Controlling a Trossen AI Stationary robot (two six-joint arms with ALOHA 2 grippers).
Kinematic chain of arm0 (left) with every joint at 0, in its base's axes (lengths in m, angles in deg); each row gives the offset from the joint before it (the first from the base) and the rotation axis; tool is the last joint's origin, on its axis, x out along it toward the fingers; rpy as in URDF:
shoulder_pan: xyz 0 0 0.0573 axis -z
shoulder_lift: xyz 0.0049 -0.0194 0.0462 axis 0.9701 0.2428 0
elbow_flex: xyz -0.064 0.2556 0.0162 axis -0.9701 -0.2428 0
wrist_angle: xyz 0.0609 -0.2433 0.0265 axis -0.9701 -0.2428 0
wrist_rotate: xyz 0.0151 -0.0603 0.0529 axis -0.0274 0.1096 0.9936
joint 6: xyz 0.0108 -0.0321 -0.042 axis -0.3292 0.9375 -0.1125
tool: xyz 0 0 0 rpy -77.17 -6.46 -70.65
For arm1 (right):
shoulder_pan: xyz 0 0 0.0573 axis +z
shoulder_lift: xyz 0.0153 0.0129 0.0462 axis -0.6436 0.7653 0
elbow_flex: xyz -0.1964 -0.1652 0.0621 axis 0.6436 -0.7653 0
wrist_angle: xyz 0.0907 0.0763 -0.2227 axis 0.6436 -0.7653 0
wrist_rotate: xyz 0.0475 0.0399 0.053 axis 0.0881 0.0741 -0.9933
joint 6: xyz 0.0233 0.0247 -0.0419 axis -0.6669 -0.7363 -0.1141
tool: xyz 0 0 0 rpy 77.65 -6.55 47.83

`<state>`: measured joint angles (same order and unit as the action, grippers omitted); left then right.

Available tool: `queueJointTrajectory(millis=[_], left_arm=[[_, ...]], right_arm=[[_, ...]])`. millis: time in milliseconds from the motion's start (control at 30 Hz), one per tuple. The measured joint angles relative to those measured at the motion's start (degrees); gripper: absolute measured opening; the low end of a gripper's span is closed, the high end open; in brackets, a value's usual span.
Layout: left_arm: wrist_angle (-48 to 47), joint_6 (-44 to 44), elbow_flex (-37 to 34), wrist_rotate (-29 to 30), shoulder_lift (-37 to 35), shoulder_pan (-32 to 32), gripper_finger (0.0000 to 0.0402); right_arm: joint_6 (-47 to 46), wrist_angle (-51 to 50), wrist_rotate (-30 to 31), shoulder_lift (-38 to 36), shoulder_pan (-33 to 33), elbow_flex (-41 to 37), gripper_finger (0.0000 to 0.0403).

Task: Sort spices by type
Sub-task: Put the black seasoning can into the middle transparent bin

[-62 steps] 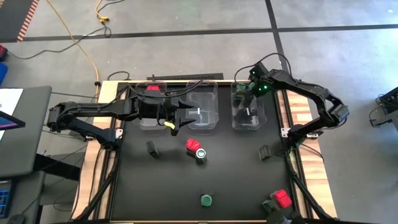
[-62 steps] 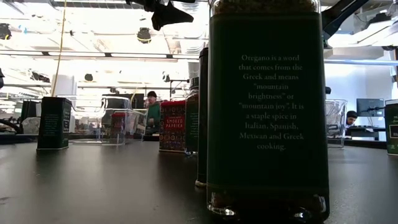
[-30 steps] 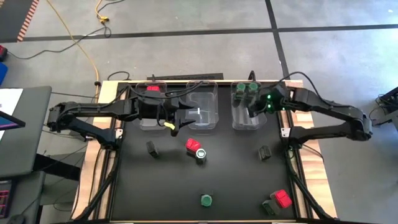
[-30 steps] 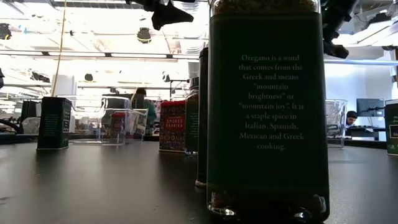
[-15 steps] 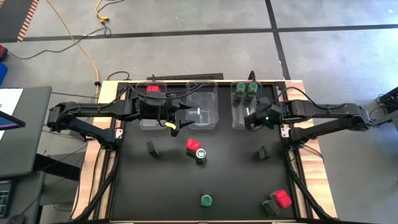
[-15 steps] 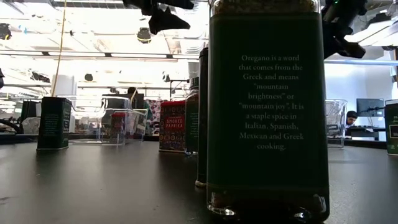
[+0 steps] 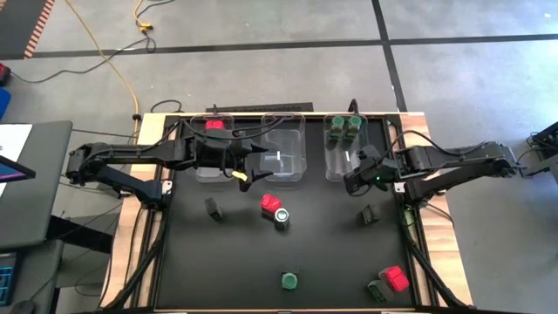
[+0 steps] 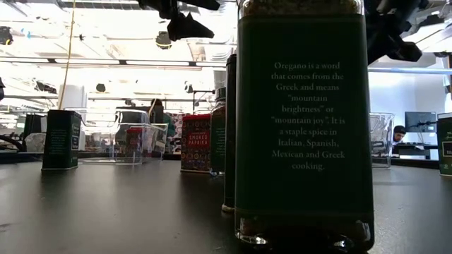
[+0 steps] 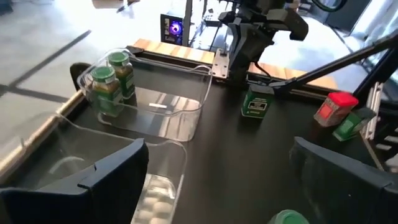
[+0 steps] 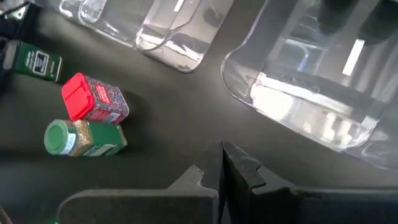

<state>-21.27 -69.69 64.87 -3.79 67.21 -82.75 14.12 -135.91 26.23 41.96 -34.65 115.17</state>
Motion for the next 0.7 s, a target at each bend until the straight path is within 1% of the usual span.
queueJointTrajectory(millis=[167,233,300,467,700], left_arm=[[0.01,5.09,0.00,-0.05,0.00,0.00,0.0376],[0.00,6.41,0.00,-0.04,0.00,0.00,0.0376],[0.00,6.86,0.00,-0.04,0.00,0.00,0.0376],[0.00,6.95,0.00,-0.05,0.00,0.00,0.0376],[0.00,14.09,0.00,-0.02,0.00,1.15,0.0376]], right_arm=[[5.54,0.24,-0.01,0.00,-0.53,0.00,0.0033],[6.25,0.17,-0.04,0.00,-1.07,0.00,0.0033],[6.39,0.01,-0.01,0.00,-1.08,0.00,0.0033],[10.57,-1.15,-0.13,0.00,-1.05,0.00,0.0033],[10.25,-5.67,-0.67,0.00,-0.90,0.00,0.0033]])
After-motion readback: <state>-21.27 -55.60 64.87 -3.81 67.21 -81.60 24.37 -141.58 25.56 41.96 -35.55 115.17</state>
